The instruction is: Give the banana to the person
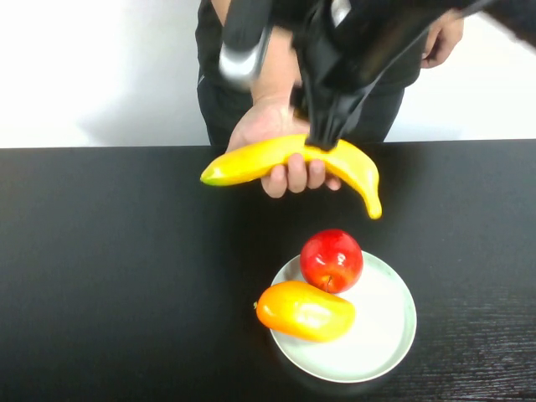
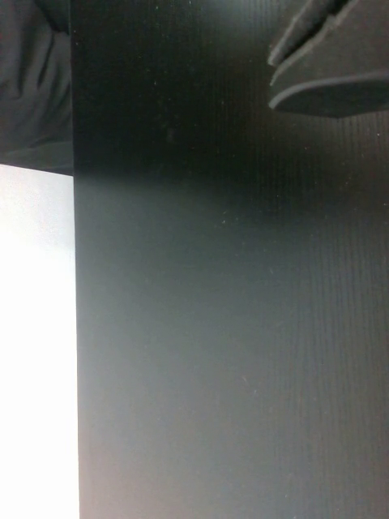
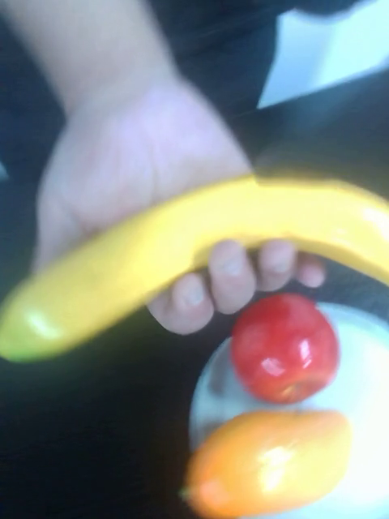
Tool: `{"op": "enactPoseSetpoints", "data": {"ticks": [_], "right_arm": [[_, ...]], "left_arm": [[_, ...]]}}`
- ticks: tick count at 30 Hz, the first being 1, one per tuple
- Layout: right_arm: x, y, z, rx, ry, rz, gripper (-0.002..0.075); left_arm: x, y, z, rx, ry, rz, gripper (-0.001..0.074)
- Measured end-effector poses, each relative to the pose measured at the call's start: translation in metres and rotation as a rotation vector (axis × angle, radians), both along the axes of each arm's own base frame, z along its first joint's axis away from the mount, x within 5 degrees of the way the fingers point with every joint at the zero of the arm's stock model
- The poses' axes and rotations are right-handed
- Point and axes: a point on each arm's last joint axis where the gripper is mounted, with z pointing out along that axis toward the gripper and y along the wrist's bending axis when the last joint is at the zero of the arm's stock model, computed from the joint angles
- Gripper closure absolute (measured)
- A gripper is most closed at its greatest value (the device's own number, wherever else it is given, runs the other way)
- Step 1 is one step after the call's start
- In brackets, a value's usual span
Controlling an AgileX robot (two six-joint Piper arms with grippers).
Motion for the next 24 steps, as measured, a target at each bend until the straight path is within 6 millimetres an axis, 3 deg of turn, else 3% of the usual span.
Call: {"op": "enactPoseSetpoints", "data": {"ticks": [3,12,20,24], "right_arm": [[-0.016,-0.017,0.015,0.099,-0.008,-0.102,0.0727],[-0.043,-0.051,0.026,0.431,0.052,-0.508,0.0733],[-0.053,-0.059,0.027,0.404,0.045,-0.462,0.0733],[-0.057,-0.064,0.011,0.363,0.074,-0.475,0.0733]], "left_arm": [[0.000,0.000,0.000,0.000,0.000,0.000,0.0738],[0.000,0.000,0.000,0.000,0.000,0.000,0.0738],[0.000,0.000,0.000,0.000,0.000,0.000,0.0738],[0.000,0.000,0.000,0.000,0.000,0.000,0.0738]]}}
